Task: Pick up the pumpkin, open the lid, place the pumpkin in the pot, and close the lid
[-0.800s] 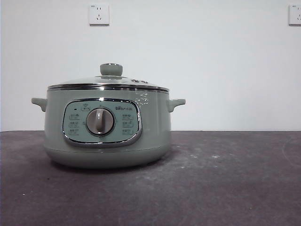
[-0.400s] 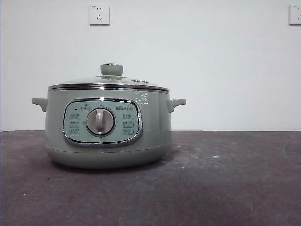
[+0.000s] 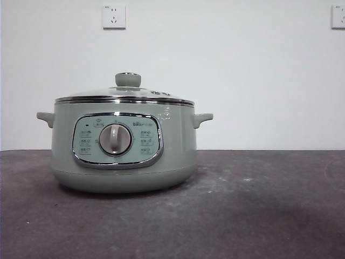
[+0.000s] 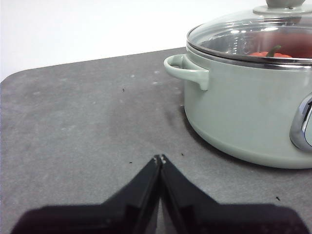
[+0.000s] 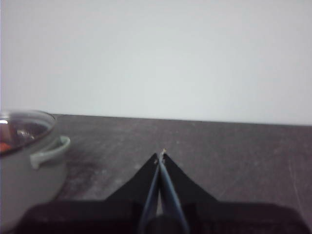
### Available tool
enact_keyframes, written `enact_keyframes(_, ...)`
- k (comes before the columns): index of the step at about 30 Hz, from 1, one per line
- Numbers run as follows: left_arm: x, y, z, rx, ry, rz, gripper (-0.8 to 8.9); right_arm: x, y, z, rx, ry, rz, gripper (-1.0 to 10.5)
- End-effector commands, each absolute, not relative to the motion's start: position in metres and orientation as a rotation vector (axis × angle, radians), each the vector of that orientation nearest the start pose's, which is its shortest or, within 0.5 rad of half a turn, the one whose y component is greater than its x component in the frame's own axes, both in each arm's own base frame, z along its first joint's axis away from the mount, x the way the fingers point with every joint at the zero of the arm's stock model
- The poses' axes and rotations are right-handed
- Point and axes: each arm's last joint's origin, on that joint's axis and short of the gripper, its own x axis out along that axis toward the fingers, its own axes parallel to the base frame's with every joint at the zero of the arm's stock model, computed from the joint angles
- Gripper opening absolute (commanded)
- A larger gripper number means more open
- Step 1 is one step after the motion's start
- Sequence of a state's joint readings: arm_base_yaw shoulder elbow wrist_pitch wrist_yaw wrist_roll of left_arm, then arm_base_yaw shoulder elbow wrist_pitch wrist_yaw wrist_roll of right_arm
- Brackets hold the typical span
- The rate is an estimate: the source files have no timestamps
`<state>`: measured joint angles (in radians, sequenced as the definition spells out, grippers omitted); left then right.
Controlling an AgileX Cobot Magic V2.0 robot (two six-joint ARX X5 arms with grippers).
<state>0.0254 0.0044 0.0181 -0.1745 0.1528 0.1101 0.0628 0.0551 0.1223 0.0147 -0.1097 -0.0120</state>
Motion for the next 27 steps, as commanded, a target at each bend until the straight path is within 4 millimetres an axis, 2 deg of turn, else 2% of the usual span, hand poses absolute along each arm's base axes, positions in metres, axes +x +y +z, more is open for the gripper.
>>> enact_keyframes(1,0.096,-0.002,0.148,0.088,0.165,-0.139,-0.04,0.094,0.01,0.189,0.01,-0.072,0.169,0.0)
enact_keyframes(15,0.096,-0.002,0.148,0.087,0.165,-0.139,-0.04,0.096,0.01,0.153,0.012,0.124,0.17,0.0)
enact_keyframes(27,0.096,-0.002,0.148,0.087,0.165,-0.139,-0.04,0.095,0.01,0.149,0.056,0.175,0.165,0.0)
